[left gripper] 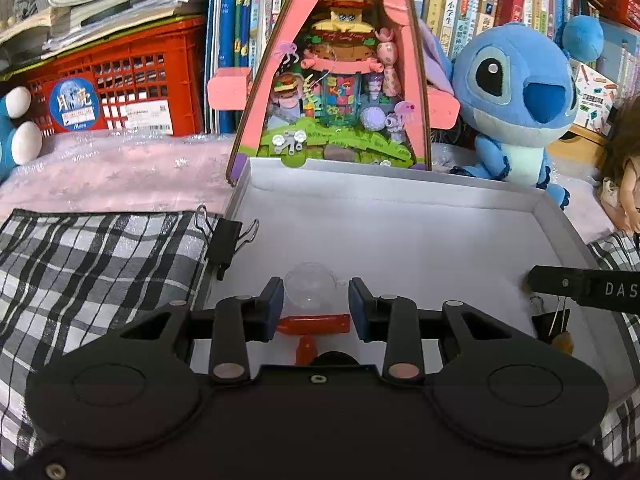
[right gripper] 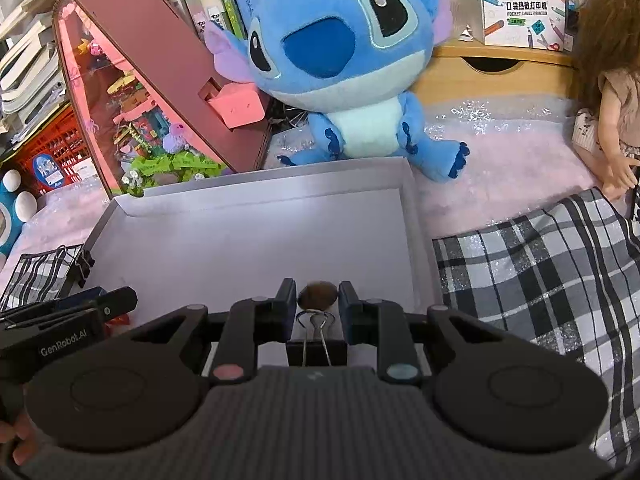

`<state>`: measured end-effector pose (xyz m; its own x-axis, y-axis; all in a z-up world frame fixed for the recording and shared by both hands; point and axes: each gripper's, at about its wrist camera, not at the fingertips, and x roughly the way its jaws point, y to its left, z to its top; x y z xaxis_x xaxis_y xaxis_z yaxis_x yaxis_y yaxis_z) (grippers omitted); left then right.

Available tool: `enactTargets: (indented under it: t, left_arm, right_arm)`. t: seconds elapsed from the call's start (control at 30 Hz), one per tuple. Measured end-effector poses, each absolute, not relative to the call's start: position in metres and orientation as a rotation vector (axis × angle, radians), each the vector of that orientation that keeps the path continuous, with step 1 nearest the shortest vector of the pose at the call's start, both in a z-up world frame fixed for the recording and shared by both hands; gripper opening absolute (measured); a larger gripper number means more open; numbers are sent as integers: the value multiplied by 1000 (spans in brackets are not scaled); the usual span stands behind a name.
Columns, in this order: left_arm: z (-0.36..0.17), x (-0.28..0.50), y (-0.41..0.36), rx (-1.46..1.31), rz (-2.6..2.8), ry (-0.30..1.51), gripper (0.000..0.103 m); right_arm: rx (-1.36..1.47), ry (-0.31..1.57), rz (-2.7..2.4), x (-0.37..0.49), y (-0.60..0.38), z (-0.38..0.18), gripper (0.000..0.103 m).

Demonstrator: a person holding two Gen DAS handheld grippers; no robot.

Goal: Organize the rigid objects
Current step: 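Open left tool to drop the clear lid while right tool releases the brown ball, then move both tools back from the tray to the cloth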

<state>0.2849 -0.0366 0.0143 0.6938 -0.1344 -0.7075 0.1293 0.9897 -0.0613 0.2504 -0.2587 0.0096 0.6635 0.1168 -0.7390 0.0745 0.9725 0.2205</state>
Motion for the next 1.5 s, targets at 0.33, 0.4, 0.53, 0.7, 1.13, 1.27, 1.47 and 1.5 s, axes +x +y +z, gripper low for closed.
enactTargets:
  t: [0.33, 0.4, 0.53, 0.7, 1.13, 1.27, 1.47, 1.5]
  left_arm:
    - [28, 272, -34, -5, -144, 751, 60]
    - [32, 266, -34, 6, -146, 740, 67]
    - [39, 252, -30, 10, -151, 725, 71]
    - [49, 227, -24, 28, -157, 700, 74]
    - [59, 143, -4, 23, -217, 695, 75]
    - [54, 118, -1, 55, -224, 691, 75]
    - [45, 89, 3, 66, -248, 695, 76]
    - [44, 85, 4, 66, -250, 697, 76]
  right_arm:
    - [242, 819, 47, 241, -262, 17, 48]
    - [219, 807, 53, 237, -261, 20, 49]
    - [204, 781, 65, 228, -259, 27, 56]
    - [181, 744, 93, 208, -255, 38, 64]
    - [98, 683, 182, 137, -237, 52, 79]
    - [82, 664, 215, 114, -232, 50, 84]
    - [33, 644, 265, 86, -222, 42, 87]
    - [28, 643, 270, 82, -220, 40, 87]
